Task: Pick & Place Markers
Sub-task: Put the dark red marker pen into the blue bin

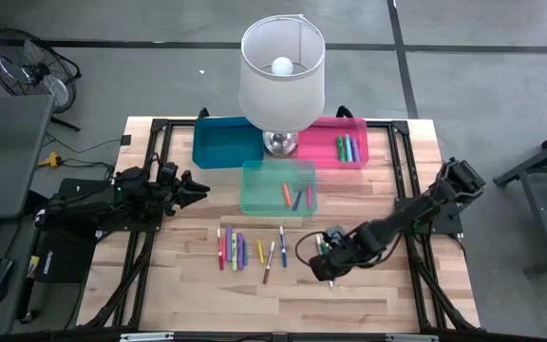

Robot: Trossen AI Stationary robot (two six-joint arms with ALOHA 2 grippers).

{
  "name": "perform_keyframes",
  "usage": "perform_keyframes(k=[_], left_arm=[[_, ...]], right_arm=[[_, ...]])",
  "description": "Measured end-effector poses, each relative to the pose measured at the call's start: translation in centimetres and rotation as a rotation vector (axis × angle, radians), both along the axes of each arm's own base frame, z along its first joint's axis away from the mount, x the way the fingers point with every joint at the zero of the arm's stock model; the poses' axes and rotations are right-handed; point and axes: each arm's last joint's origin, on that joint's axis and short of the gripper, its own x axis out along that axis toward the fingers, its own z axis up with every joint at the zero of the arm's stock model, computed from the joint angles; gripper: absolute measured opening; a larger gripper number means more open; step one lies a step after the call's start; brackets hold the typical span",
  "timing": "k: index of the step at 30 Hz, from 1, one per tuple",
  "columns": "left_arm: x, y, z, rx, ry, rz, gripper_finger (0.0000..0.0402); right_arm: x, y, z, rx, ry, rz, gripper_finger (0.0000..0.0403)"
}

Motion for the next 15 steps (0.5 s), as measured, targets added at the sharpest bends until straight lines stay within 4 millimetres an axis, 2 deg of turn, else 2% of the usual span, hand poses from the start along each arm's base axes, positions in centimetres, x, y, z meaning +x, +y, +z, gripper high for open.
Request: perform_keyframes(k=[10, 15], left_arm=[[0.0, 0.1, 0.0, -0.003, -0.001, 0.022, 0.0156], [0.0, 0.1, 0.0, -0.004, 0.000, 0.029, 0.0156]], right_arm=[[-1.9, 1.9, -0.5, -0.006, 0.059, -0.035, 0.0146], [-2.8, 2.0, -1.7, -0.025, 0.096, -0.098, 0.0146]])
